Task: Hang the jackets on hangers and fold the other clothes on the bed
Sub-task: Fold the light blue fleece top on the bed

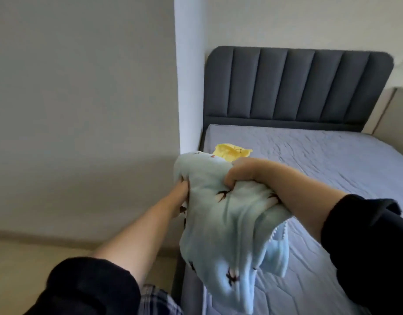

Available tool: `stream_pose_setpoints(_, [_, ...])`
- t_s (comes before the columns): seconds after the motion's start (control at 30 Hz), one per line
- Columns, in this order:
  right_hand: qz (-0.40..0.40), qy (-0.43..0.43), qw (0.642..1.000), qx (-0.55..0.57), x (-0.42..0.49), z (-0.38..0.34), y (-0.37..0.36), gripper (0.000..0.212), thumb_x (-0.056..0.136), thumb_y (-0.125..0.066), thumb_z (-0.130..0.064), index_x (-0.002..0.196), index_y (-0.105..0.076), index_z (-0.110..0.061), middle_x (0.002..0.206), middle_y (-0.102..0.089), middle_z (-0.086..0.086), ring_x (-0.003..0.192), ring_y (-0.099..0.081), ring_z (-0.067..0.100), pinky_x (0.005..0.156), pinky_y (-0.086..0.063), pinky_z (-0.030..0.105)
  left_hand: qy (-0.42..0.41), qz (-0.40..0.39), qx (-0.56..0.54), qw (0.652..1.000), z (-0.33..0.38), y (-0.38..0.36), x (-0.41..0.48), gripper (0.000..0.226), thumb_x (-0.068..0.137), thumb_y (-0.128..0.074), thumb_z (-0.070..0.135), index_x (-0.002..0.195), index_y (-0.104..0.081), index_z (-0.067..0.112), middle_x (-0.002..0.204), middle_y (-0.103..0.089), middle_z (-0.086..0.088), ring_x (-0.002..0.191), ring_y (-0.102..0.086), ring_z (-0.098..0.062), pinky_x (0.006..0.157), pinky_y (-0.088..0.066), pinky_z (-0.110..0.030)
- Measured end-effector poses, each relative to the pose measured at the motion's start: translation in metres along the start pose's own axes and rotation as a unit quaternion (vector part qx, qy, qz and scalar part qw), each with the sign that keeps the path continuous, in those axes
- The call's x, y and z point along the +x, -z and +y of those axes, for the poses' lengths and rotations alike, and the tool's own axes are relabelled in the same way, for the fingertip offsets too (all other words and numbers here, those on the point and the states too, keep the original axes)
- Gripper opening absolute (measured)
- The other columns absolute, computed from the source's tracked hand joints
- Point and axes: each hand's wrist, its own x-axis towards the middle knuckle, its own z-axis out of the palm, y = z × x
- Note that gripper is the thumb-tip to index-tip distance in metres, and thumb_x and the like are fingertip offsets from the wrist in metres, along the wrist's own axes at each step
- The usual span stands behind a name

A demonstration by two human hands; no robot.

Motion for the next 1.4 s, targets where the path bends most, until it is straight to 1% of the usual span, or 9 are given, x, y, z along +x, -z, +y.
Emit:
stream_pose_setpoints(0.1, [-0.007,0.052,0.997,-0.051,-0.002,-0.062,-0.009,0.059,0.024,-0.066,-0.041,0.080,-0.062,-0.021,0.084,-0.065,-0.004,0.069,-0.063,0.014,0.050,-0.045,0.017,-0.004,0.024,-0.167,0.986,-0.002,0.049,-0.024,0.049,0.092,-0.045,0.059,0.105,-0.064,0.015,0.099,-0.067,-0.009,0.093,-0.062,-0.023,0.074,-0.051,-0.034])
stream_pose_setpoints(0.27, [-0.062,0.152,0.978,-0.130,0.009,-0.181,-0.056,0.055,0.035,-0.065,-0.036,0.087,-0.056,-0.020,0.090,-0.057,-0.004,0.075,-0.058,0.014,0.057,-0.042,0.022,-0.034,0.126,-0.368,0.921,-0.016,0.130,-0.050,0.053,0.096,-0.037,0.056,0.094,-0.062,0.010,0.075,-0.068,-0.008,0.077,-0.062,-0.025,0.059,-0.048,-0.034])
stream_pose_setpoints(0.33, [-0.080,0.189,0.967,-0.153,0.020,-0.229,-0.078,0.050,0.039,-0.067,-0.034,0.086,-0.059,-0.018,0.094,-0.060,0.000,0.078,-0.060,0.017,0.059,-0.044,0.023,-0.024,0.167,-0.399,0.901,-0.027,0.172,-0.057,0.053,0.097,-0.038,0.055,0.093,-0.063,0.008,0.079,-0.069,-0.010,0.078,-0.062,-0.027,0.062,-0.049,-0.035])
stream_pose_setpoints(0.43, [-0.111,0.234,0.952,-0.164,0.043,-0.301,-0.111,0.056,0.040,-0.067,-0.030,0.094,-0.065,-0.014,0.101,-0.063,0.003,0.085,-0.063,0.021,0.064,-0.051,0.025,-0.045,0.208,-0.418,0.883,-0.036,0.246,-0.056,0.057,0.098,-0.036,0.054,0.112,-0.061,0.005,0.112,-0.066,-0.017,0.098,-0.061,-0.031,0.082,-0.052,-0.042])
stream_pose_setpoints(0.6, [-0.163,0.285,0.933,-0.150,0.087,-0.438,-0.174,0.049,0.047,-0.071,-0.025,0.095,-0.067,-0.015,0.099,-0.065,0.002,0.085,-0.065,0.020,0.059,-0.048,0.022,-0.079,0.273,-0.430,0.857,-0.041,0.393,-0.047,0.059,0.101,-0.030,0.048,0.138,-0.045,0.005,0.138,-0.051,-0.018,0.127,-0.049,-0.032,0.107,-0.039,-0.049])
stream_pose_setpoints(0.83, [-0.234,0.364,0.890,-0.143,0.109,-0.598,-0.242,0.048,0.047,-0.070,-0.029,0.093,-0.070,-0.017,0.100,-0.065,0.003,0.085,-0.062,0.019,0.062,-0.046,0.022,-0.075,0.399,-0.447,0.797,-0.035,0.553,-0.076,0.065,0.100,-0.027,0.053,0.132,-0.049,0.001,0.130,-0.056,-0.019,0.122,-0.052,-0.030,0.091,-0.045,-0.035])
stream_pose_setpoints(1.07, [-0.312,0.429,0.829,-0.176,0.022,-0.749,-0.223,0.052,0.043,-0.067,-0.031,0.093,-0.070,-0.017,0.101,-0.066,0.003,0.085,-0.063,0.020,0.068,-0.050,0.023,-0.077,0.472,-0.491,0.728,0.027,0.649,-0.192,0.062,0.099,-0.030,0.054,0.123,-0.055,0.003,0.122,-0.060,-0.018,0.098,-0.057,-0.027,0.080,-0.047,-0.037])
stream_pose_setpoints(1.2, [-0.337,0.457,0.801,-0.189,-0.058,-0.839,-0.177,0.054,0.048,-0.069,-0.027,0.100,-0.069,-0.014,0.104,-0.066,0.003,0.088,-0.065,0.020,0.076,-0.055,0.028,-0.117,0.501,-0.517,0.685,0.095,0.689,-0.285,0.064,0.099,-0.029,0.054,0.131,-0.050,0.003,0.126,-0.058,-0.016,0.114,-0.056,-0.032,0.095,-0.045,-0.042])
stream_pose_setpoints(1.4, [-0.363,0.485,0.777,-0.168,-0.189,-0.952,-0.104,0.046,0.058,-0.072,-0.021,0.103,-0.069,-0.012,0.106,-0.068,0.005,0.092,-0.066,0.023,0.081,-0.056,0.032,-0.103,0.586,-0.461,0.658,0.202,0.747,-0.444,0.059,0.101,-0.031,0.046,0.133,-0.048,0.000,0.135,-0.052,-0.020,0.123,-0.049,-0.034,0.088,-0.042,-0.038])
